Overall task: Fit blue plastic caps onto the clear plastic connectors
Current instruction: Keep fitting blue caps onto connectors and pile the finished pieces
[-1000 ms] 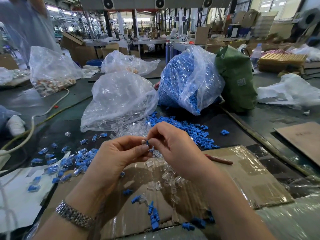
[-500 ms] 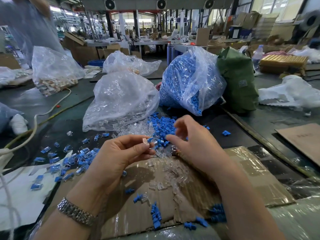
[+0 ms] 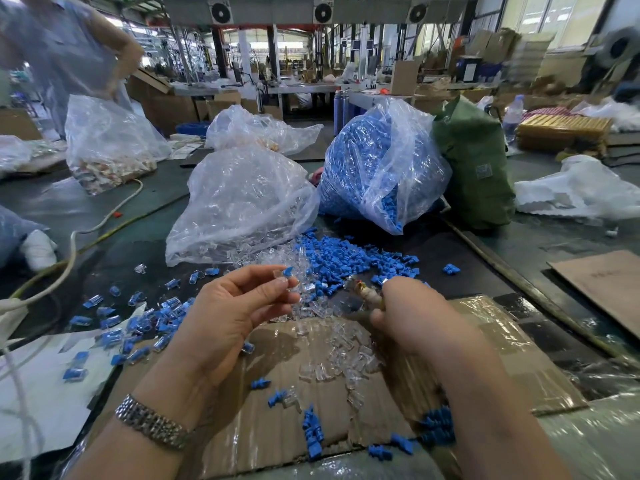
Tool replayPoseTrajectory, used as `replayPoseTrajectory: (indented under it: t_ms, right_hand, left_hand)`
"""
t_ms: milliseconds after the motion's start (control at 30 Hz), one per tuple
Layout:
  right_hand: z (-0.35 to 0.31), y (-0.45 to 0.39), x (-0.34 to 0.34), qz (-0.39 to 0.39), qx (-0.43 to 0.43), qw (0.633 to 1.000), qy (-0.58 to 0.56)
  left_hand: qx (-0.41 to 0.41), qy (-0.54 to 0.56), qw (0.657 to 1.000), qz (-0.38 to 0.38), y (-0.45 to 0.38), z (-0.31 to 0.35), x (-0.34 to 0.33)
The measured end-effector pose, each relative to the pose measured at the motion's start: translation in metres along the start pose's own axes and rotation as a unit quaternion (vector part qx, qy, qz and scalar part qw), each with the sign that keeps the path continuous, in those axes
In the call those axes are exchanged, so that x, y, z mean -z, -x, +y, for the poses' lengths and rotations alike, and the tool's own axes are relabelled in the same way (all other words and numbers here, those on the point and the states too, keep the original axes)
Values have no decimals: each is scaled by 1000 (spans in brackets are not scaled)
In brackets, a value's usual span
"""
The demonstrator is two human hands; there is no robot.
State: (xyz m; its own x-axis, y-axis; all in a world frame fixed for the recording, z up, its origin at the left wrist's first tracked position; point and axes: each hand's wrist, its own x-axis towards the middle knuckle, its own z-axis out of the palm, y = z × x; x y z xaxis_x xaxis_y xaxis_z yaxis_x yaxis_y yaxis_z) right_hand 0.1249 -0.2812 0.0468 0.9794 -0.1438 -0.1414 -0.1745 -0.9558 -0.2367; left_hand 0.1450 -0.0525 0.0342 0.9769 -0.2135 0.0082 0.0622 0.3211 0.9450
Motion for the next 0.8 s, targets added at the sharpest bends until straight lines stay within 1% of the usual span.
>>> replayPoseTrajectory:
  t_ms: [100, 167, 233, 300, 367, 500, 700, 800]
  right_hand:
    - [5, 5, 9, -6, 36, 996, -82]
    - [2, 11, 15, -22, 65, 987, -145]
    - [-4, 18, 21, -68, 91, 969, -218]
    - [-8, 23, 25, -116, 119, 953, -253]
    - [-13, 25, 26, -133, 141, 950, -245]
    - [-23, 28, 25, -129, 153, 950, -239]
    - [-27, 30, 20, -125, 167, 948, -239]
    - [-26, 28, 15, -128, 165, 942, -264]
  left_hand:
    - [2, 13, 1000, 2, -1, 0, 3]
    - [3, 18, 1000, 2, -1, 0, 3]
    - [0, 20, 1000, 0, -1, -1, 2]
    - [-2, 11, 1000, 0, -2, 0, 1]
    - [-7, -7, 1000, -3, -3, 1, 0]
    - [-20, -55, 998, -16, -1, 0, -2]
    - [-83, -145, 986, -15, 4, -2, -8]
    - [-100, -170, 980, -10, 4, -3, -9]
